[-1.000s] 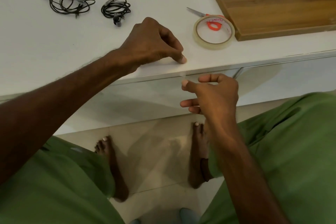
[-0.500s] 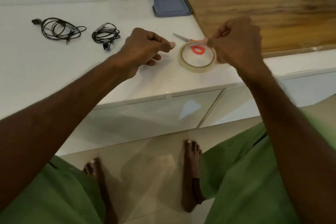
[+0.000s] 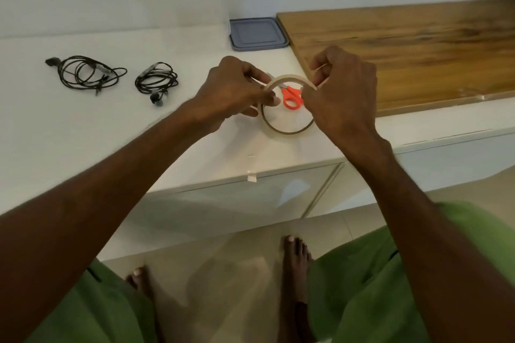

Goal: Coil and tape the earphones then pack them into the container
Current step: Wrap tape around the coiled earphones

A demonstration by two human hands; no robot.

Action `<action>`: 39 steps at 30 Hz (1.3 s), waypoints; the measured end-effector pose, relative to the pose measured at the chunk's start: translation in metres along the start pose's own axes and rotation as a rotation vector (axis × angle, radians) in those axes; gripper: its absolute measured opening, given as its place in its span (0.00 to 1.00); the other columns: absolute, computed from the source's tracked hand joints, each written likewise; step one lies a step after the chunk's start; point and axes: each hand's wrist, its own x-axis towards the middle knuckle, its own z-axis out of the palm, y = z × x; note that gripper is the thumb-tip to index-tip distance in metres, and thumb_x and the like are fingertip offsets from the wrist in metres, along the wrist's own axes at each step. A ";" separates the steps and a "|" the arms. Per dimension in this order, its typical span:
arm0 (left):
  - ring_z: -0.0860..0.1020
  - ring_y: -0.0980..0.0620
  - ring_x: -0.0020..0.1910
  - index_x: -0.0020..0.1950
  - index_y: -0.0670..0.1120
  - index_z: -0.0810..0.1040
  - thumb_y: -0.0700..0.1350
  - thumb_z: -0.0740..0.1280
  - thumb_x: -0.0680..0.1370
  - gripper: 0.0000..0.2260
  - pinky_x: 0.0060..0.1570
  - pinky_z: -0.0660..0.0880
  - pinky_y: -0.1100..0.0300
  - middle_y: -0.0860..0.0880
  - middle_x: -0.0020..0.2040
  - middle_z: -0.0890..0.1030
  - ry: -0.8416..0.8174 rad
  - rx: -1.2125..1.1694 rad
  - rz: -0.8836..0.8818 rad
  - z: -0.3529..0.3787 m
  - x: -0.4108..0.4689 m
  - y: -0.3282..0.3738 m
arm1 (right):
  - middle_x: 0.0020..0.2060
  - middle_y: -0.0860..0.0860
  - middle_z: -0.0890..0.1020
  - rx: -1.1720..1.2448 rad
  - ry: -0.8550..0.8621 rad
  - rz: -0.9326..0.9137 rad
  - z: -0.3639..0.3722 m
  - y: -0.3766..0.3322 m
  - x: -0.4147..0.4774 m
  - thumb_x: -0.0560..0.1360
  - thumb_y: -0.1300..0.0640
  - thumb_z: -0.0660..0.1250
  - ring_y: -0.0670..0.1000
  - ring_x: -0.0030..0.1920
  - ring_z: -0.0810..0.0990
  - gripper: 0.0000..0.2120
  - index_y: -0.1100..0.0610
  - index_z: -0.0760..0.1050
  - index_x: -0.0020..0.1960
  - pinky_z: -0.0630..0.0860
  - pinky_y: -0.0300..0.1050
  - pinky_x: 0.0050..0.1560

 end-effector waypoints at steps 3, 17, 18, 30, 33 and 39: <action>0.85 0.55 0.42 0.58 0.44 0.80 0.43 0.80 0.67 0.22 0.39 0.81 0.63 0.49 0.43 0.87 0.047 -0.084 0.124 -0.015 -0.006 0.002 | 0.39 0.45 0.80 0.171 -0.028 0.027 -0.011 -0.002 0.001 0.66 0.58 0.78 0.43 0.39 0.79 0.14 0.53 0.80 0.50 0.79 0.41 0.45; 0.84 0.56 0.37 0.58 0.49 0.81 0.52 0.84 0.59 0.30 0.39 0.80 0.67 0.53 0.39 0.86 0.191 0.019 0.354 -0.025 -0.031 0.007 | 0.46 0.53 0.85 0.569 -0.326 0.120 -0.023 -0.024 0.009 0.66 0.49 0.78 0.52 0.48 0.84 0.18 0.59 0.83 0.50 0.82 0.48 0.50; 0.84 0.57 0.38 0.58 0.50 0.81 0.53 0.84 0.59 0.30 0.39 0.79 0.69 0.54 0.39 0.86 0.189 0.023 0.361 -0.025 -0.032 0.007 | 0.45 0.55 0.85 0.599 -0.333 0.134 -0.023 -0.025 0.010 0.67 0.51 0.78 0.54 0.48 0.84 0.16 0.60 0.83 0.50 0.82 0.50 0.51; 0.84 0.51 0.41 0.59 0.42 0.80 0.44 0.81 0.64 0.25 0.38 0.78 0.63 0.47 0.43 0.87 0.112 -0.157 0.312 -0.042 -0.034 0.000 | 0.44 0.51 0.87 0.771 -0.408 0.246 -0.029 -0.019 0.021 0.72 0.61 0.73 0.49 0.43 0.86 0.06 0.59 0.83 0.49 0.82 0.40 0.43; 0.84 0.52 0.40 0.59 0.42 0.80 0.44 0.80 0.65 0.24 0.38 0.77 0.65 0.46 0.44 0.86 0.107 -0.198 0.303 -0.046 -0.034 -0.001 | 0.44 0.51 0.87 0.825 -0.417 0.260 -0.029 -0.016 0.022 0.73 0.63 0.72 0.50 0.43 0.86 0.06 0.59 0.83 0.49 0.81 0.39 0.41; 0.83 0.52 0.41 0.59 0.41 0.80 0.45 0.79 0.63 0.25 0.38 0.76 0.64 0.46 0.45 0.86 0.058 -0.219 0.314 -0.050 -0.034 -0.003 | 0.46 0.52 0.87 0.838 -0.587 0.245 -0.025 -0.020 0.020 0.69 0.43 0.73 0.53 0.47 0.86 0.20 0.57 0.82 0.52 0.82 0.49 0.49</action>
